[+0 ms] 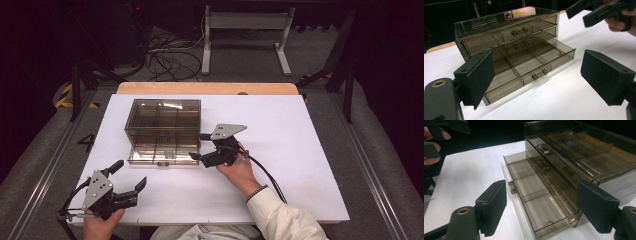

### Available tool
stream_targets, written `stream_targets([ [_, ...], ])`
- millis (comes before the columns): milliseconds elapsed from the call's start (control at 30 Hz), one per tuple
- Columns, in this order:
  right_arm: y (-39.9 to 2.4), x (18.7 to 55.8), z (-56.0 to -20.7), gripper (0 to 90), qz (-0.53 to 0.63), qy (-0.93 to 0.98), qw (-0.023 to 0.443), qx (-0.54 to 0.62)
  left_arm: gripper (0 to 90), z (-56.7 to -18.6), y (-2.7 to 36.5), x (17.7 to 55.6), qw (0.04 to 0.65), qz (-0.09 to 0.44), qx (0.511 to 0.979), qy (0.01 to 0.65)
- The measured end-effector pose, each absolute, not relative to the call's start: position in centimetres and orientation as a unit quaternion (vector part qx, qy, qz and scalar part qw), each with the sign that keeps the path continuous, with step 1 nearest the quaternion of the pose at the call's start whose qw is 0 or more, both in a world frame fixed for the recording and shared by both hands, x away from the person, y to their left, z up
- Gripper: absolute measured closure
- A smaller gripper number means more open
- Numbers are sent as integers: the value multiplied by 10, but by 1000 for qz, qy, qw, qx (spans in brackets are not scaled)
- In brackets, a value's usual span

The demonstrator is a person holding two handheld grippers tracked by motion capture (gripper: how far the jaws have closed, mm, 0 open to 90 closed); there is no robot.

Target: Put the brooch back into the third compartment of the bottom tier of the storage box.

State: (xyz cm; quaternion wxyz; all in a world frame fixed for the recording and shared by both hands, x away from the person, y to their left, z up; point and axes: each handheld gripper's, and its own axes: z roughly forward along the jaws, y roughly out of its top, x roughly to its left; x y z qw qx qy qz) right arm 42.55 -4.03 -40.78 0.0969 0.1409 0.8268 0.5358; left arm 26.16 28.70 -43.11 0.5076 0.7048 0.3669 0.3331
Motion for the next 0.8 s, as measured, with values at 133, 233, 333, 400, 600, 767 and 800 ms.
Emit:
stream_targets([
  [133, -41, 422, -406, 225, 532, 829, 104, 138, 129, -431, 287, 261, 509, 333, 703, 369],
  [233, -41, 421, -406, 199, 528, 832, 107, 137, 129, -431, 287, 261, 508, 334, 704, 368],
  [333, -41, 419, -404, 182, 526, 832, 113, 135, 129, -431, 287, 261, 508, 335, 703, 368],
  [400, -42, 419, -403, 169, 529, 830, 114, 137, 129, -431, 288, 261, 507, 334, 703, 368],
  [600, -47, 418, -398, 132, 536, 824, 117, 138, 129, -431, 288, 261, 508, 336, 703, 368],
  [767, -54, 416, -392, 87, 537, 823, 120, 140, 129, -431, 289, 261, 507, 336, 703, 369],
  [800, -56, 415, -390, 78, 536, 823, 121, 141, 129, -431, 289, 261, 507, 335, 703, 369],
])
